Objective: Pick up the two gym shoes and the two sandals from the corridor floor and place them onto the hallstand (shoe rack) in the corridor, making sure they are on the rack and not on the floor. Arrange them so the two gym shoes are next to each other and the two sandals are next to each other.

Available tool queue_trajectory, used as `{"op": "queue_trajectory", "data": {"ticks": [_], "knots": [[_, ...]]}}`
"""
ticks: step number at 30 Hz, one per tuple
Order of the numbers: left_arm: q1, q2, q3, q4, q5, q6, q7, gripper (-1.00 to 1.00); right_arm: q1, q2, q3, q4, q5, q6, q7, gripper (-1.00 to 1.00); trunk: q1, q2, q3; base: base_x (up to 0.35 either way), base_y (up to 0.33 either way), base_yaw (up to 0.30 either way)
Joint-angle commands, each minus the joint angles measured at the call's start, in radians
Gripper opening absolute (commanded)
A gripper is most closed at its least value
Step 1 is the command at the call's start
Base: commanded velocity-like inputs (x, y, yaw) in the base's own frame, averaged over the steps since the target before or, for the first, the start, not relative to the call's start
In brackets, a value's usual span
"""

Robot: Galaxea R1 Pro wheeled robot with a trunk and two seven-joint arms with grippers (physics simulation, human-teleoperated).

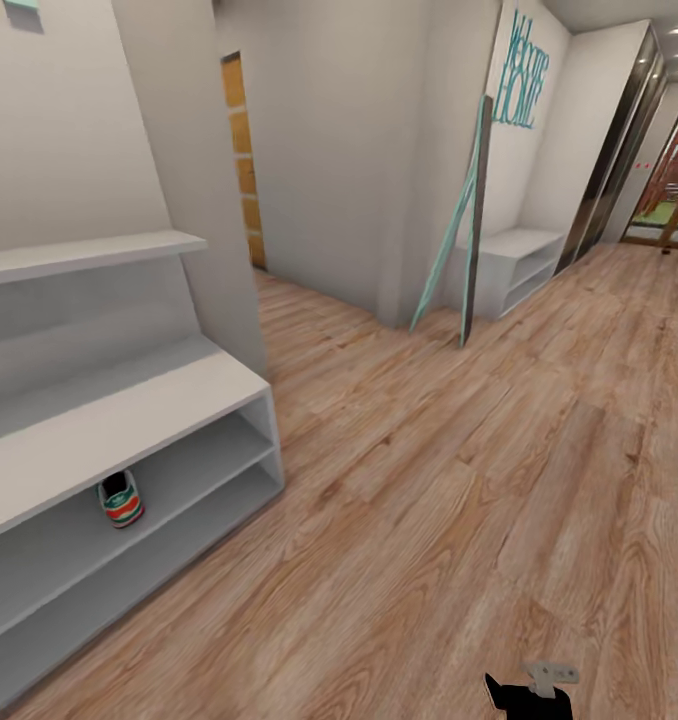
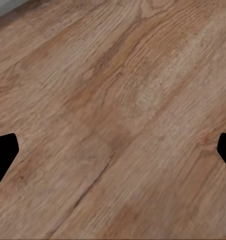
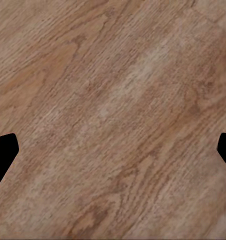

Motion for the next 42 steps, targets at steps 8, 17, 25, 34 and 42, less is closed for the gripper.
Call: {"op": "queue_trajectory", "data": {"ticks": [8,17,25,34,42], "knots": [[0.000,-0.001,0.004,0.001,0.009,0.003,-0.011,1.00,-0.001,0.000,0.008,0.001,-0.011,-0.003,0.004,1.00,0.000,0.000,-0.001,0.236,-0.165,-0.265],[0.000,-0.001,0.005,0.001,0.010,0.003,-0.010,1.00,-0.001,0.000,0.008,0.002,-0.010,-0.003,0.004,1.00,0.000,0.000,-0.001,0.241,-0.168,-0.265],[0.000,-0.001,0.005,0.001,0.011,0.003,-0.010,1.00,-0.001,0.000,0.008,0.002,-0.011,-0.003,0.004,1.00,0.000,0.000,-0.001,0.262,-0.161,-0.265],[0.000,-0.001,0.005,0.001,0.011,0.003,-0.010,1.00,-0.001,0.000,0.008,0.002,-0.011,-0.003,0.004,1.00,0.000,0.000,-0.001,0.306,-0.090,-0.265],[0.000,-0.001,0.005,0.001,0.011,0.003,-0.010,1.00,-0.001,0.000,0.008,0.001,-0.011,-0.003,0.004,1.00,0.000,0.000,-0.001,0.329,-0.010,-0.265]]}}
